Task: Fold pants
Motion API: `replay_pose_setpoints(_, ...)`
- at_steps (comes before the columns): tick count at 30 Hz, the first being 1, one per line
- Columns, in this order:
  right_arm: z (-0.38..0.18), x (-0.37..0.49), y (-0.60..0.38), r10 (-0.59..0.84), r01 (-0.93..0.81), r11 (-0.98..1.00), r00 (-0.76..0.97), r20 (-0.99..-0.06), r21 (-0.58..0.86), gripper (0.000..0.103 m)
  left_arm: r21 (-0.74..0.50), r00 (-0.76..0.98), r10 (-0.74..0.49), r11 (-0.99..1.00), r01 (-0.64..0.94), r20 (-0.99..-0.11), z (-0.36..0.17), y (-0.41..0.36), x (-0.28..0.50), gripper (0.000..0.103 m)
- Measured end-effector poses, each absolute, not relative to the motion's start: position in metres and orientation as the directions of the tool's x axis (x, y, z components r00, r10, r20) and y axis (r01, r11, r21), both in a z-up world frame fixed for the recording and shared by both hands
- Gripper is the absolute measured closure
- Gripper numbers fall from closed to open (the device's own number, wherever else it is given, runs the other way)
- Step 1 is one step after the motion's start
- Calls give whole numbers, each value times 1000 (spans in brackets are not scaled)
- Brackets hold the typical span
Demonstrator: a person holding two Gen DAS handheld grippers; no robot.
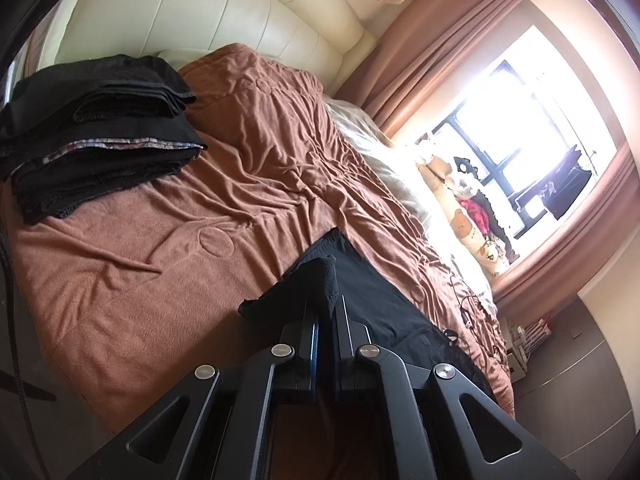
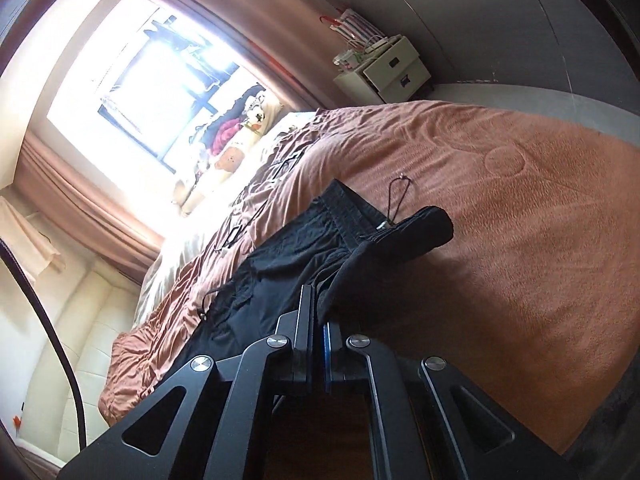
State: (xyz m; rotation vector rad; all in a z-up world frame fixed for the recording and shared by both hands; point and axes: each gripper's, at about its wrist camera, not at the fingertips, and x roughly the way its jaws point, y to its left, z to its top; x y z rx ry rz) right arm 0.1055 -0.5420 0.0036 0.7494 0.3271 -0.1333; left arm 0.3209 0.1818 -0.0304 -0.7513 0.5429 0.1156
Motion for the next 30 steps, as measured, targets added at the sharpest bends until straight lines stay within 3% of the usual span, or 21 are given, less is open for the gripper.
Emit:
replay_pose_setpoints(14, 39, 167, -533, -37, 234, 772, 945, -325, 591, 103, -581, 848, -92, 766, -275, -522, -17, 179, 405, 98)
replay_pose_setpoints(30, 64, 262, -520, -90, 301, 781, 921, -378, 547, 103, -493, 789, -73, 814, -306, -610, -40, 168, 524, 98)
